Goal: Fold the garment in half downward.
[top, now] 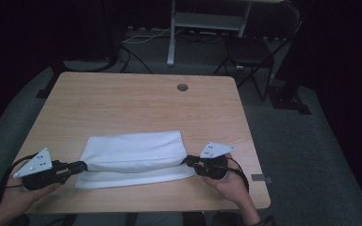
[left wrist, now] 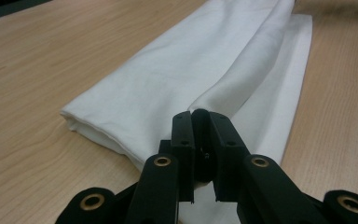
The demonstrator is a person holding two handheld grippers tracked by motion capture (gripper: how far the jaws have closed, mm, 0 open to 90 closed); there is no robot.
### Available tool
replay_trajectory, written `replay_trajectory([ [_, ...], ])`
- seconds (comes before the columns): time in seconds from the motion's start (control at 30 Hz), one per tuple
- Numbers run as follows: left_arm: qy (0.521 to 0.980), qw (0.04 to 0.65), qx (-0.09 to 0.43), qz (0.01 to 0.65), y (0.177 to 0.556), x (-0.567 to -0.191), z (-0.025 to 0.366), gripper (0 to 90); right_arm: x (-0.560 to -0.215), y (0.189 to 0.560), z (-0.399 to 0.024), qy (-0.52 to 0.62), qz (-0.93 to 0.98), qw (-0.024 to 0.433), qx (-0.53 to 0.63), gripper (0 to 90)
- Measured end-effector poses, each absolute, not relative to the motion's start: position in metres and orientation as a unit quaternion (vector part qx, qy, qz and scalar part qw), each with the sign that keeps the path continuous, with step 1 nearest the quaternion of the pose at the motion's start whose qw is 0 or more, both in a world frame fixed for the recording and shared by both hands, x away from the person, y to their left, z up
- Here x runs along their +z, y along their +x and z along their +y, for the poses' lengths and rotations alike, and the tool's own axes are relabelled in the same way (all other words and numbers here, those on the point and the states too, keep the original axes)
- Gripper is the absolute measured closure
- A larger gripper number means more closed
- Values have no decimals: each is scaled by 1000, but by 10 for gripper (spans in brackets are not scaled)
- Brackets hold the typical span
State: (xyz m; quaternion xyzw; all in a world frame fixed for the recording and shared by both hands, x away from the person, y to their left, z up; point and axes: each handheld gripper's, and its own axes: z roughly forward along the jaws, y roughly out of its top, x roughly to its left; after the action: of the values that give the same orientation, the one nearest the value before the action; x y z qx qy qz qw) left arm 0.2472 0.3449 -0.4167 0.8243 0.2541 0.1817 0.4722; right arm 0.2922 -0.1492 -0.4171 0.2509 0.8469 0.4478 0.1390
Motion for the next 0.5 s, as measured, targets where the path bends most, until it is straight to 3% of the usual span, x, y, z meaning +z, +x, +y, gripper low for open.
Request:
replay_trajectory([
  [0.5,839,458,144,257,246,-430,345,766,-426,290,-150,248,860,124,428,797],
])
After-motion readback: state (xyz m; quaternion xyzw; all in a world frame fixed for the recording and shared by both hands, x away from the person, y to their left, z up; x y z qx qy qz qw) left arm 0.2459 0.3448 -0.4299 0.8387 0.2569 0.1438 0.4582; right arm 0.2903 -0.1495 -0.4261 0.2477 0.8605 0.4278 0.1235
